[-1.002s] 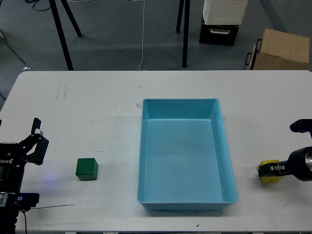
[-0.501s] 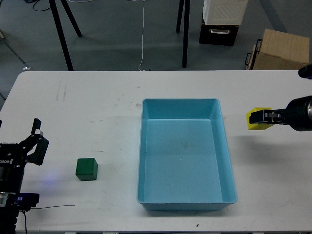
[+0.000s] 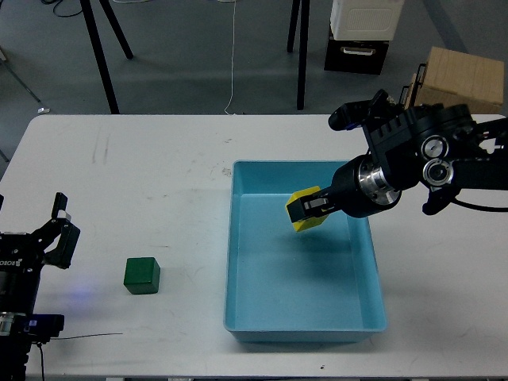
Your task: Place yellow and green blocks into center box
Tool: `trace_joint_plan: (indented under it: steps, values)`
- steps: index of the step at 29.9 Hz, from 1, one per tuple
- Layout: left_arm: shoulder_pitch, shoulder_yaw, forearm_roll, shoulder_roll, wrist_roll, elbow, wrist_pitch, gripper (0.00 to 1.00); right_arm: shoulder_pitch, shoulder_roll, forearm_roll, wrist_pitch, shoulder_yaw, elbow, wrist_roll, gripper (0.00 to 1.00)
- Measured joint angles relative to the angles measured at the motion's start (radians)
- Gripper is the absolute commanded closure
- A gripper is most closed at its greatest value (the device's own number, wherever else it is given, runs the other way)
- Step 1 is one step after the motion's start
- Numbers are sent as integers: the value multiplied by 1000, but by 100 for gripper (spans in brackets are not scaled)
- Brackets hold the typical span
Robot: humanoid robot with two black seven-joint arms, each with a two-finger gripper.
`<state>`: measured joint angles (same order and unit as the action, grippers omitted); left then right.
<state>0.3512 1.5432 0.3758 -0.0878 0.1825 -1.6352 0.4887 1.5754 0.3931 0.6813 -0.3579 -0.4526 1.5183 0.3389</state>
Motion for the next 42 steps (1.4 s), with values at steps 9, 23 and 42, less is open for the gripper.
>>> trace_joint_plan:
  steps: [9,23,42]
  values:
    - [0,-1,0,0,0,0,0,0,-47,-51,1,16,-41,-26,2,0]
    - [-1,-3,0,0,2,0,0,0,-50,57,-181,52,161,-230,9,0]
    - [-9,-3,0,-1,2,0,0,0,-605,378,-898,-130,1009,-419,-24,0]
